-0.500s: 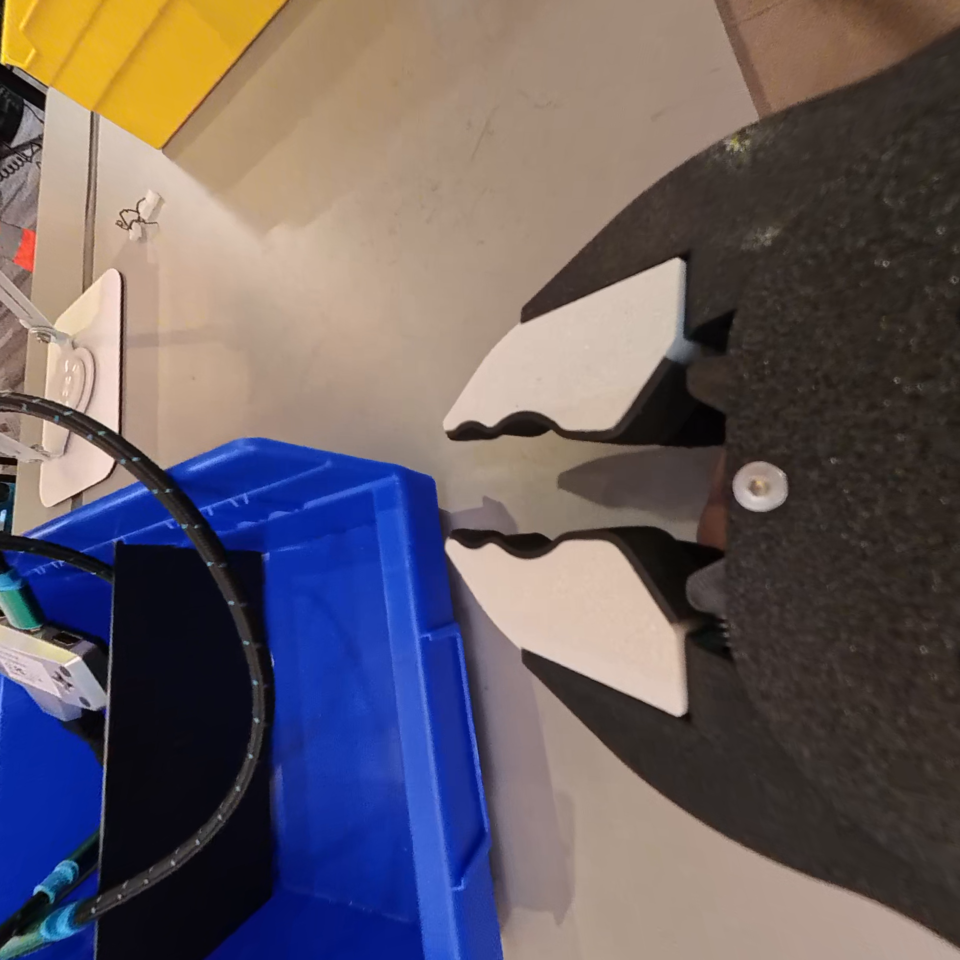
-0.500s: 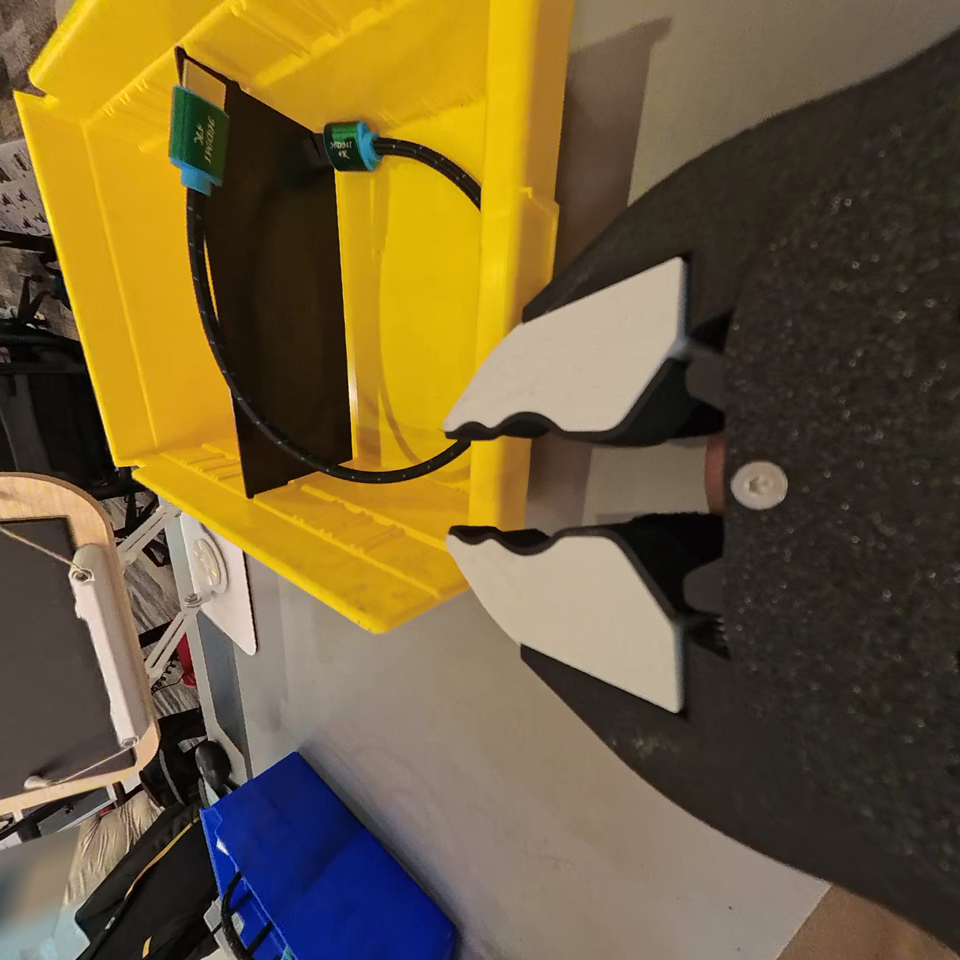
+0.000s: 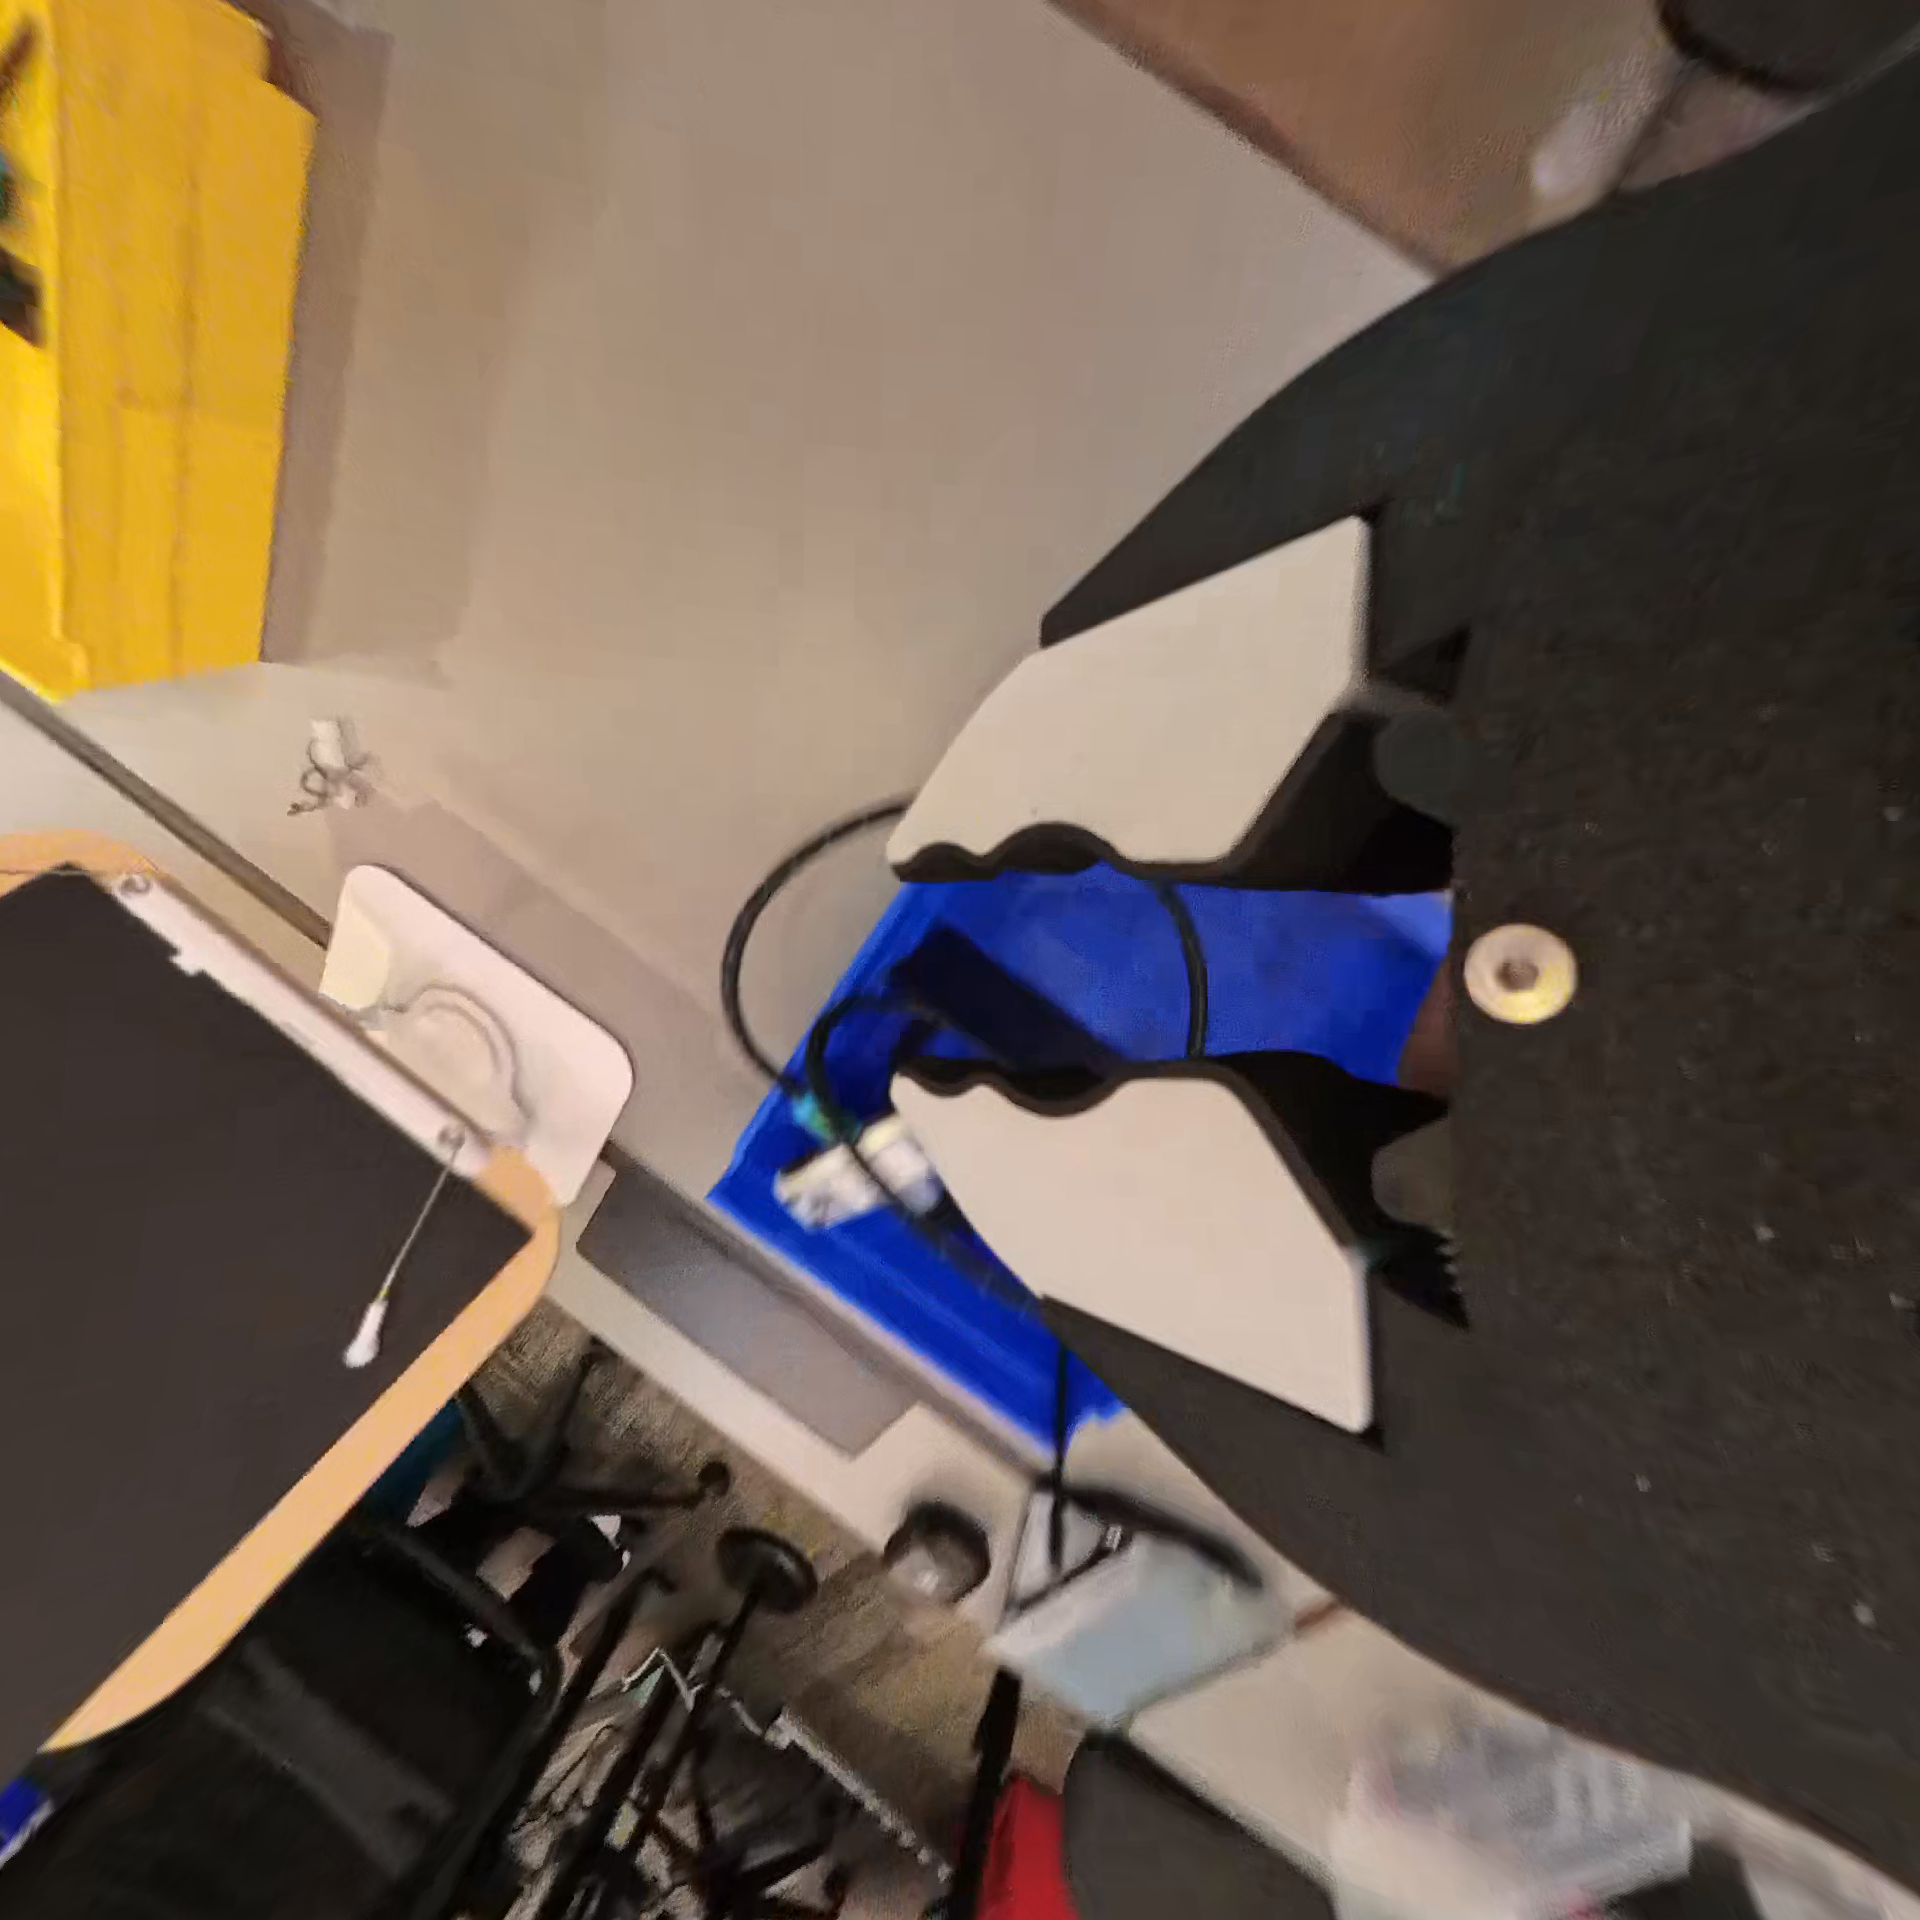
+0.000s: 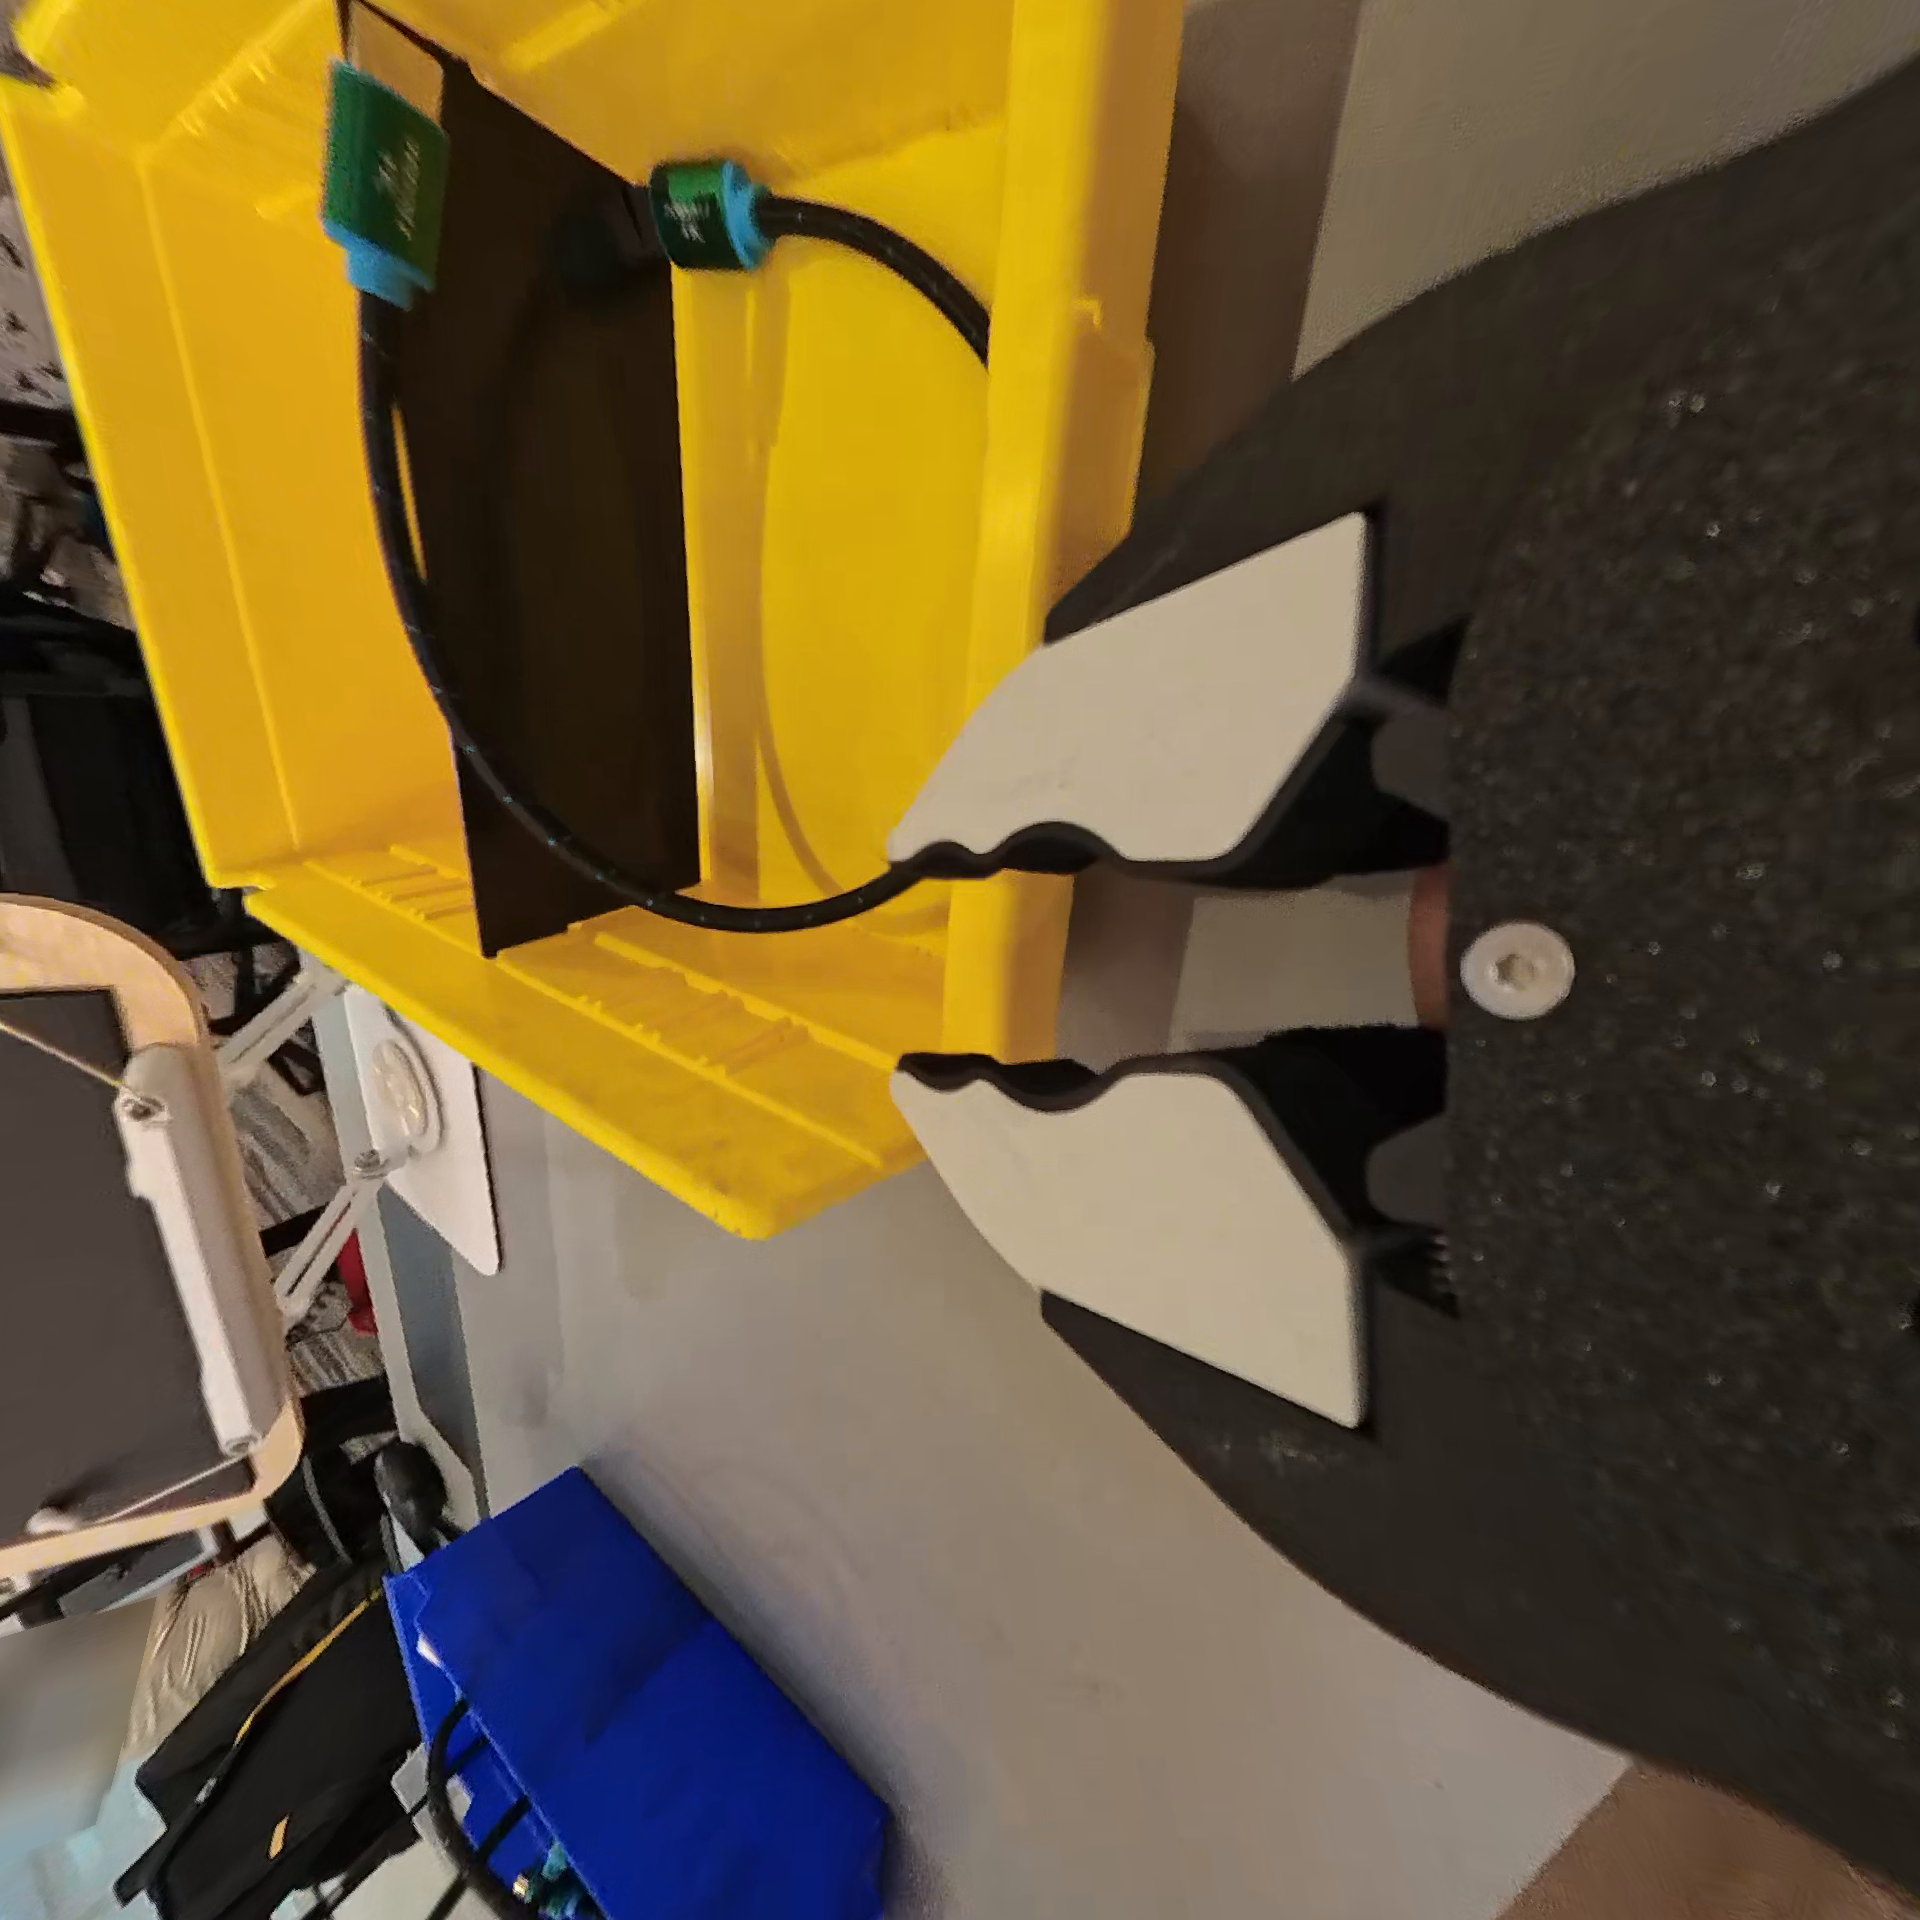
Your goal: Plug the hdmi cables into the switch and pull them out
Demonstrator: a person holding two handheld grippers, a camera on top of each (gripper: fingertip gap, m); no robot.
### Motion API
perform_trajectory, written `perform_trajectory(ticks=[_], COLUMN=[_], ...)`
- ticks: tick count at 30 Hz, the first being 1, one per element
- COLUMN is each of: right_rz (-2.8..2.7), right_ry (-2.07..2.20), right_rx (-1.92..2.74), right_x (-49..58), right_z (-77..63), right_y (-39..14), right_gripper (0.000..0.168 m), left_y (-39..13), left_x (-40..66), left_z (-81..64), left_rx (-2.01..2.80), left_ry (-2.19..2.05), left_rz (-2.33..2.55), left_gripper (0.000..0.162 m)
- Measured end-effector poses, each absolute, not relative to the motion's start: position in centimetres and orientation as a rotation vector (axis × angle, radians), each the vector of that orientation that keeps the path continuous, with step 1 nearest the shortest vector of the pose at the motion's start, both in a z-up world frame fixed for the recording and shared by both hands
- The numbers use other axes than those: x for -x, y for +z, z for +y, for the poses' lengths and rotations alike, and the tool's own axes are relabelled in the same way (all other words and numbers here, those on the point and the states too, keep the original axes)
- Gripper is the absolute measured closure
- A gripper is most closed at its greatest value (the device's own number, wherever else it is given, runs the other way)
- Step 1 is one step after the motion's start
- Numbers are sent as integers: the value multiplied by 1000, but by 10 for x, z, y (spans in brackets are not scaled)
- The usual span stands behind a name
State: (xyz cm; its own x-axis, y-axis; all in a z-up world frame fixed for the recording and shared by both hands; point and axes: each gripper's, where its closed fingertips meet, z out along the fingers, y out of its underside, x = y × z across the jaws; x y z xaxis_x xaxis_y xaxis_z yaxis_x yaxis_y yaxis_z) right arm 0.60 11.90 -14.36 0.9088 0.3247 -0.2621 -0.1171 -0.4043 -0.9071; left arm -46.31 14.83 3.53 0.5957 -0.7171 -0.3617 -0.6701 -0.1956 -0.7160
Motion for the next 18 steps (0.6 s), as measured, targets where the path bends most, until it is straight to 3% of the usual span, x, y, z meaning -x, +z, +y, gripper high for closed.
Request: perform_trajectory(ticks=[4, 8, 12, 18], right_rz=[-169, -196, -182, -49], right_ry=[493, 468, 566, 638], right_rx=[1938, 1930, 1922, 1869], right_x=[-2, -3, -1, -23], right_z=[120, 122, 117, 117], right_y=[-146, -145, -145, -140], right_gripper=[136, 136, 134, 126], left_y=[51, -16, -92, -138], left_x=[494, 512, 531, 533], left_z=[237, 290, 321, 340], left_rx=[1928, 2025, 2161, 2031], left_ry=[199, 148, 157, 207], left_rz=[1379, 1746, 1953, 2131], left_gripper=[125, 129, 118, 118])
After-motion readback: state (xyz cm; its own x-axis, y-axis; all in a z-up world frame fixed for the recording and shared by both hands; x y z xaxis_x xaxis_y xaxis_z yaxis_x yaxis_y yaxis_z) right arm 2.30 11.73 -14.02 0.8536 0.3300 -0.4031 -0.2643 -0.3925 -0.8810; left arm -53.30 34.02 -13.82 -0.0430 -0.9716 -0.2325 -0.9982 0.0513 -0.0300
